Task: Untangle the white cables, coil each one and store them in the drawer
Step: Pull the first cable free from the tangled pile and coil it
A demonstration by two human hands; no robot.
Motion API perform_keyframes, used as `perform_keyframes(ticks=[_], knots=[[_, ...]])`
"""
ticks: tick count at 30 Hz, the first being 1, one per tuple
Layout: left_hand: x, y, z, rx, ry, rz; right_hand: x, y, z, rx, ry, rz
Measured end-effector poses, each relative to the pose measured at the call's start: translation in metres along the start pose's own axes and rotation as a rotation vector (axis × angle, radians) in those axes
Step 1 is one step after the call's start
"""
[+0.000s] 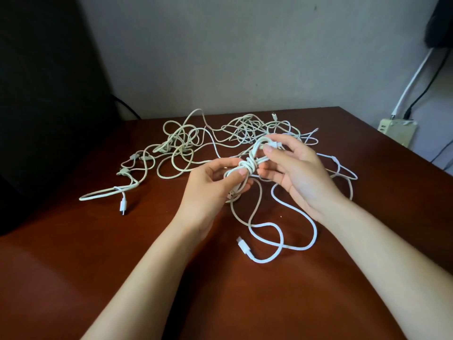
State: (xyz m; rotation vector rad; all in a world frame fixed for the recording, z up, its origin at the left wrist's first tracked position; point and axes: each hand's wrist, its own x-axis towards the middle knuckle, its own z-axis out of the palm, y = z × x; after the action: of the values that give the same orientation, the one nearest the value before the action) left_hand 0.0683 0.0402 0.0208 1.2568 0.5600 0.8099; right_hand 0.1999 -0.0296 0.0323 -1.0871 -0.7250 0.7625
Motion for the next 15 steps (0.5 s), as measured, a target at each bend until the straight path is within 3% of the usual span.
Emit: perform_keyframes(ticks=[2, 8, 15], knots=[[0.0, 0.001, -0.001, 0.07, 0.023, 0.02, -0.001, 0.002, 0.001, -0.037, -0.025, -0.034], [0.002, -0.001, -0.009, 0.716, 0.163, 0.354, -0.003, 0.005, 0.009, -0.247, -0.01, -0.153], [-0.003, 0.018, -0.024, 0.939, 0.198, 0.437, 0.006, 0.003, 0.037, -0.312, 0.006, -0.146]])
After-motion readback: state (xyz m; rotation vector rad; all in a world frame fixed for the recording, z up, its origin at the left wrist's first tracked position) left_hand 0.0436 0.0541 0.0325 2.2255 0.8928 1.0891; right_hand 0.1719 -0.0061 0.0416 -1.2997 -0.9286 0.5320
